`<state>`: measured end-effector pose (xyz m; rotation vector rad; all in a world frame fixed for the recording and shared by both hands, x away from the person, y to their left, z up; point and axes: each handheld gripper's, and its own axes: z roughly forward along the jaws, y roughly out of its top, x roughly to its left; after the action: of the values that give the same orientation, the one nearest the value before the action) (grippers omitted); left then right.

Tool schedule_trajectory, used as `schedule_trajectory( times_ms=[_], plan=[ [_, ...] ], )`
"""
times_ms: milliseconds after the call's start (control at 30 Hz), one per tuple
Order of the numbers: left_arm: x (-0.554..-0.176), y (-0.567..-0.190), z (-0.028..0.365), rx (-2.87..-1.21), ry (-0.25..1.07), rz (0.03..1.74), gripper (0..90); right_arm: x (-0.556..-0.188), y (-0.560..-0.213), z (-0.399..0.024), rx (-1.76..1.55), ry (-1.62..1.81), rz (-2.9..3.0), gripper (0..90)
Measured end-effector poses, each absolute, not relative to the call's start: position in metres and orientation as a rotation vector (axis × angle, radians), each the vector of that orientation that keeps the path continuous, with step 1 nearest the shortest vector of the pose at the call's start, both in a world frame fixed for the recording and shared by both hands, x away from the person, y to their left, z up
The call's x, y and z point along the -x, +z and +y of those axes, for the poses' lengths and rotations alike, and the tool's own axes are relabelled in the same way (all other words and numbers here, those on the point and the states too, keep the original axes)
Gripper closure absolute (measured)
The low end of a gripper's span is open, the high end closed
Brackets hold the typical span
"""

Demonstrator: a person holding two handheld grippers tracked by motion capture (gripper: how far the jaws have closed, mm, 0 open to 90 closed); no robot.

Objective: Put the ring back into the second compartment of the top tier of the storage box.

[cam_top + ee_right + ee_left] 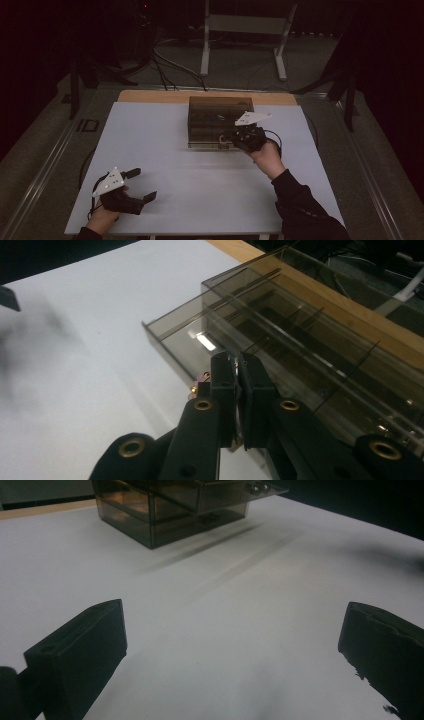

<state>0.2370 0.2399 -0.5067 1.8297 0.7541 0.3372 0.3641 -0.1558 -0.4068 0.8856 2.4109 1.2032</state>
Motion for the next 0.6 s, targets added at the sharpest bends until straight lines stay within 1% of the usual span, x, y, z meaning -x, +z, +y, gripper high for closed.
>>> schedule_trajectory(
  times_ms=[600],
  plan=[
    [-0.237,-0.507,0.240,-1.829,0.337,0.752,0.0,-0.388,-0.410,-0.155,-0.958,1.189,2.377,86.4]
  ],
)
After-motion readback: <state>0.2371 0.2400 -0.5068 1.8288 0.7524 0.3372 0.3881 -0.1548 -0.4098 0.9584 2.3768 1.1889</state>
